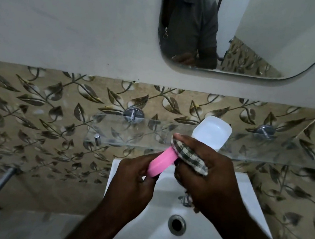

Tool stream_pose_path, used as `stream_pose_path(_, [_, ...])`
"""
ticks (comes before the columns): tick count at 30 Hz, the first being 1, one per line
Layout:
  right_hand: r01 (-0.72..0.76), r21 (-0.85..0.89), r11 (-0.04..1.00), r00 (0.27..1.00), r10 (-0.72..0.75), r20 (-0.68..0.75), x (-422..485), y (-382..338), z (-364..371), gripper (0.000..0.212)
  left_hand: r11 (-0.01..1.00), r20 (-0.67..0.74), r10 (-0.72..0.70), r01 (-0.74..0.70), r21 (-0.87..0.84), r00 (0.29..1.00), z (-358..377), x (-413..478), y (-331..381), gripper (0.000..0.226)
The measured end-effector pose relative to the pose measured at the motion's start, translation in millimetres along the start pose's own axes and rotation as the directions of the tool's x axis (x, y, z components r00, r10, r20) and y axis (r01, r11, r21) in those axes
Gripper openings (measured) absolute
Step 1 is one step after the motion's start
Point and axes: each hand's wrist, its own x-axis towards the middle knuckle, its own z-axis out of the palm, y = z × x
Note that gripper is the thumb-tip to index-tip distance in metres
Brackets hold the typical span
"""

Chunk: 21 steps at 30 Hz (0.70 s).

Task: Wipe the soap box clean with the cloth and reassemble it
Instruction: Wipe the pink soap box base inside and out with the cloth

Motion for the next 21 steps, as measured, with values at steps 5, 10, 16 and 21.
stream_pose_path(5, [0.353, -0.422, 0.835, 0.933, -0.282, 0.223, -13.1, -17.5, 9.8, 0.038, 1.0, -0.012, 0.021, -0.021, -0.018, 1.0, -1.0, 1.0, 2.4, 0.048])
stream_pose_path(10, [0.116, -0.128, 0.985, 0.99, -0.104, 0.093, 10.1, 0.4, -5.5, 0.046, 1.0, -0.029, -0.016, 0.016, -0.005, 0.999, -1.0, 5.1, 1.6, 0.05])
stream_pose_path(16, [0.307, -0.42, 0.854, 0.946, -0.223, 0.237, -9.9, -14.9, 18.2, 0.041, 0.999, -0.017, -0.025, 0.025, -0.045, 1.0, -1.9, 1.7, -11.2, 0.007])
stream_pose_path(21, [0.1, -0.069, 0.993, 0.993, -0.096, 0.069, -2.6, 1.3, 7.7, 0.05, 1.0, -0.035, -0.009, 0.009, 0.006, 0.999, -4.2, -0.7, -6.3, 0.029])
